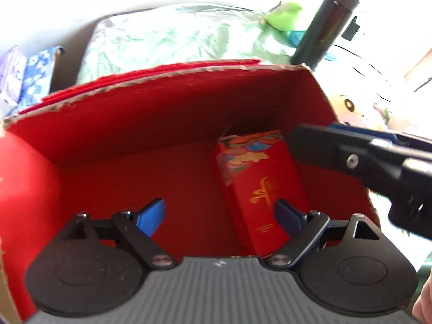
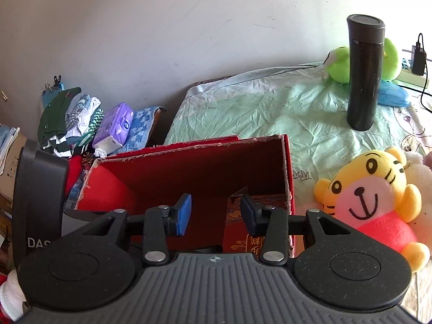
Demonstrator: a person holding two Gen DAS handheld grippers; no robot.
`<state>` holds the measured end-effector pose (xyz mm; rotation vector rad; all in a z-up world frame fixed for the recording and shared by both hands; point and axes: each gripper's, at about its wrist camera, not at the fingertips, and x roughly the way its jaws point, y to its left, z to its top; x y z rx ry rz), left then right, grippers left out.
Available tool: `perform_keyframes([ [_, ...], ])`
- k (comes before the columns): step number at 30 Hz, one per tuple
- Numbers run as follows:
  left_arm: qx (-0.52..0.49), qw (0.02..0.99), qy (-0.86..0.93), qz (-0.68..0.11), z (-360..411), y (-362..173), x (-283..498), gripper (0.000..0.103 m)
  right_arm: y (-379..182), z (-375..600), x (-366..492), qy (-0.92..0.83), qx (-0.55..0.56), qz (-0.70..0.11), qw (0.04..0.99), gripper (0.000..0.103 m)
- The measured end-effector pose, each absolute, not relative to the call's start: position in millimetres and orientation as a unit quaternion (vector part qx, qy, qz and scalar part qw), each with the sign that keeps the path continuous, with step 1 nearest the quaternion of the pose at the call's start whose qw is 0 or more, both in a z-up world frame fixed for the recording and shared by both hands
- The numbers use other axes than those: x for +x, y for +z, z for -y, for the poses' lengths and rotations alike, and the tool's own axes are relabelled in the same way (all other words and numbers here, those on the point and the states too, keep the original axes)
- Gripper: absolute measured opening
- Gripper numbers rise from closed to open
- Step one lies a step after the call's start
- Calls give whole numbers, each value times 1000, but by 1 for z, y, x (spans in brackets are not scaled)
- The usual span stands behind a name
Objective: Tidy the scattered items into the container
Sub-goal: 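Lower the gift box into the red box and open the left gripper, then withdraw the left gripper upward out of the red box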
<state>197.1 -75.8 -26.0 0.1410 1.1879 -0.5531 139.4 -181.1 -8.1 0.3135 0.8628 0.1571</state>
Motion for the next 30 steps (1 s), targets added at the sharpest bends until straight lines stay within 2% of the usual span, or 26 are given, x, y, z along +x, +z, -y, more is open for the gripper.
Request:
perform_keyframes([
  [7,81,800,-229,-549,77,-48,203,88,-29,176,143,58,151,-449,879,44],
  [11,98,806,-214,-543,77,-51,201,88,-33,177,142,42,137,-448,883,36],
  [30,100,829,-159,-527,76,-53,198,87,-35,171,141,23,109,-420,901,35],
])
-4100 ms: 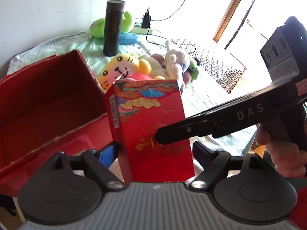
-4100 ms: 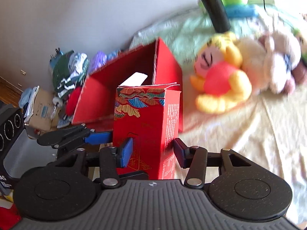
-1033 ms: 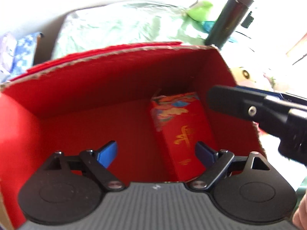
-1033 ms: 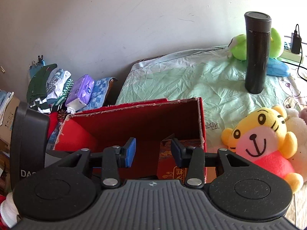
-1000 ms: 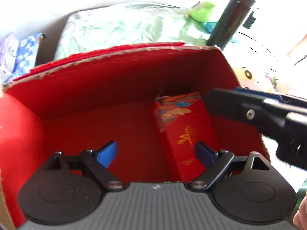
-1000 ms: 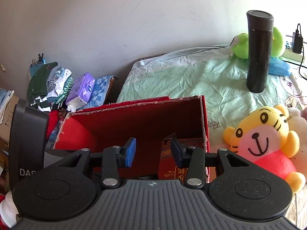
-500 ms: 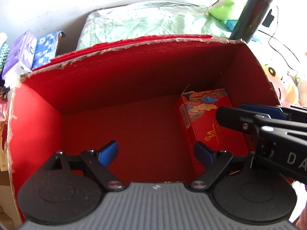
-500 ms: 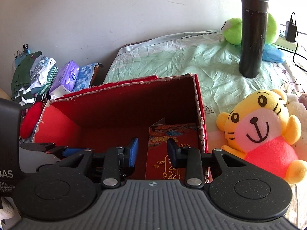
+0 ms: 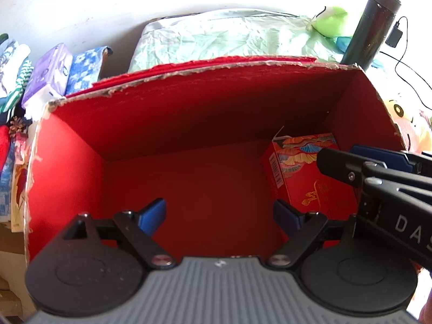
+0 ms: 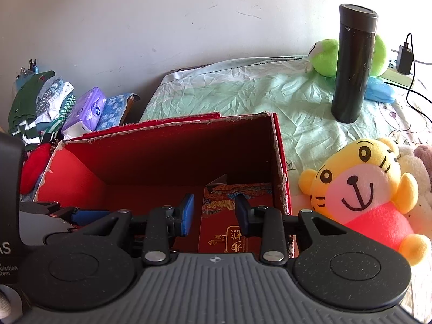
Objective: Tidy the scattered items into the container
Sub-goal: 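Withdraw the left gripper upward out of the red box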
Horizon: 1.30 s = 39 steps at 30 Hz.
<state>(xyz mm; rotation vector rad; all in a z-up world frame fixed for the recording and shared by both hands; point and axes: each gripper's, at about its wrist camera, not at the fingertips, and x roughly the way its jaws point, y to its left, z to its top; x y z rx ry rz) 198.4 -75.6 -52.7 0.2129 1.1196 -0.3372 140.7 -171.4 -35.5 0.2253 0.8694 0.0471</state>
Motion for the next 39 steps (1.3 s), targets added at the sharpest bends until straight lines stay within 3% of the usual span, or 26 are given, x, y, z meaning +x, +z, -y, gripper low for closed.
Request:
perform_keyframes([
  [39,111,827,-188,-518,77,-54,195,87,-38,159,141,-22,74,-400,913,44],
])
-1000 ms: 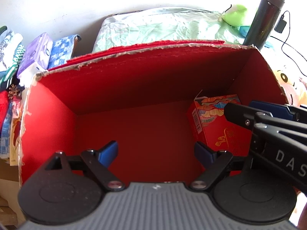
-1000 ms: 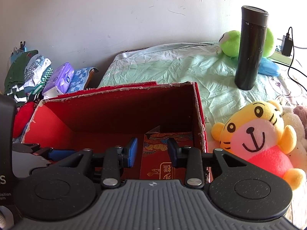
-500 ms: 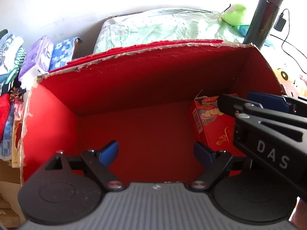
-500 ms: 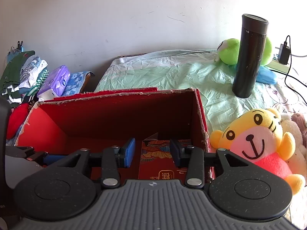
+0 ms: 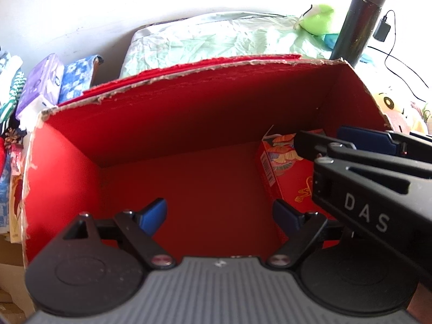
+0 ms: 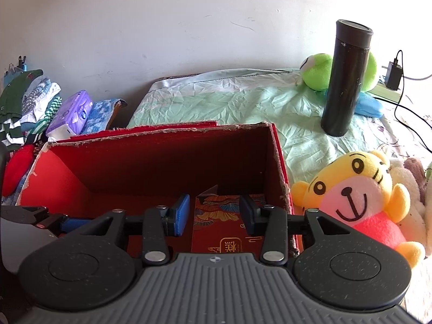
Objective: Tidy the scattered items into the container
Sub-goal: 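Withdraw the left gripper upward out of the red box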
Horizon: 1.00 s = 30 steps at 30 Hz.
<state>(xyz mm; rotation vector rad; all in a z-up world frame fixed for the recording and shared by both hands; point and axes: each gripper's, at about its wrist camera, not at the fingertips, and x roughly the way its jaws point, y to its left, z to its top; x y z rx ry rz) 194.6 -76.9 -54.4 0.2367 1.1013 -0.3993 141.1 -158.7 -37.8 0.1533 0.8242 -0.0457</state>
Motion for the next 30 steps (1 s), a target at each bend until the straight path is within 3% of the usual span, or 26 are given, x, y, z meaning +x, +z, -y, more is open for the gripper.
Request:
perform_keyframes([
  [18,87,849,-216,-475,68,-46,186,92,-33,176,109,-46,163,-386,907,43],
  [30,82,887,-168,-423,52,-28,154,97,-32,190,96,15,159,-381,911,40],
])
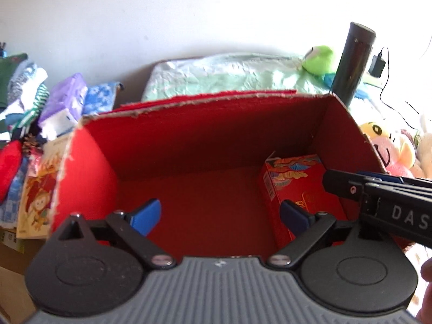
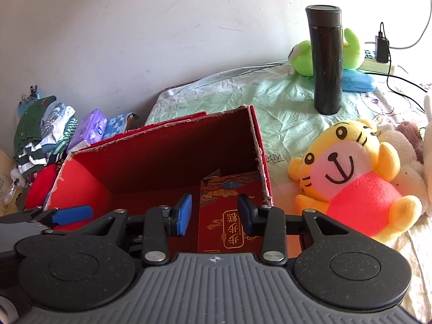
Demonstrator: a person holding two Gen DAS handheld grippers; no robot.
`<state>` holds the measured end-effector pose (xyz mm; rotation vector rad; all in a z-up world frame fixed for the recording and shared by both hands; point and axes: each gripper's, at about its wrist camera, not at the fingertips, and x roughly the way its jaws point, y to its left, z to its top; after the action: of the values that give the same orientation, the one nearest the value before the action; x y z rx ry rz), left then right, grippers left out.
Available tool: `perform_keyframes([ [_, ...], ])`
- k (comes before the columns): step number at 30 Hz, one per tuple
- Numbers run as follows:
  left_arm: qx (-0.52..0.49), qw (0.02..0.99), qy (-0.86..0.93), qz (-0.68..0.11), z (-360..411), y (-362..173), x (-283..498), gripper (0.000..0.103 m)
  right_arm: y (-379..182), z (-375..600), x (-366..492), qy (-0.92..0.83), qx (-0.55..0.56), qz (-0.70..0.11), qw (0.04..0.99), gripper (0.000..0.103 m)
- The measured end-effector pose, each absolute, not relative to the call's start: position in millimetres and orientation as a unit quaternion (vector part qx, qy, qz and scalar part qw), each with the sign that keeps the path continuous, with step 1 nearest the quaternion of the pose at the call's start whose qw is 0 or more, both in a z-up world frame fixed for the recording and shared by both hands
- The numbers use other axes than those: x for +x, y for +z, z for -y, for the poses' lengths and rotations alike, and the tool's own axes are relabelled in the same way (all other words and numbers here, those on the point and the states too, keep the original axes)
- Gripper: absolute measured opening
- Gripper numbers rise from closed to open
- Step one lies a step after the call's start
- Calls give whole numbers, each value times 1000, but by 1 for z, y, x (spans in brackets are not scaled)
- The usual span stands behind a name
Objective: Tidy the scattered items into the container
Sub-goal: 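Withdraw the left gripper upward out of the red box, then move the right gripper down to the beige strap with patterned scarf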
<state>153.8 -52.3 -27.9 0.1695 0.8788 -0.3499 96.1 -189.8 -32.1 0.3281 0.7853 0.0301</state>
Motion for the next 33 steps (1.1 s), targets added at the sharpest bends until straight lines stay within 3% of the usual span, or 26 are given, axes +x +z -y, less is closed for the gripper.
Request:
perform_keyframes([
  [7,94,910,-139,-380,50,-7,121,98,-25,205,76,64,157,-368,914,40],
  [18,28,925,-94,-367,11,16,70,98,-17,224,31,124,113,-333,928,40],
  [21,23,920,-119,-374,0,13,55,91,-19,231,19,120,115,-345,924,40],
  [33,60,849,-303,-429,8,-15,-1,87,-56,222,-10,61,159,-423,890,40],
])
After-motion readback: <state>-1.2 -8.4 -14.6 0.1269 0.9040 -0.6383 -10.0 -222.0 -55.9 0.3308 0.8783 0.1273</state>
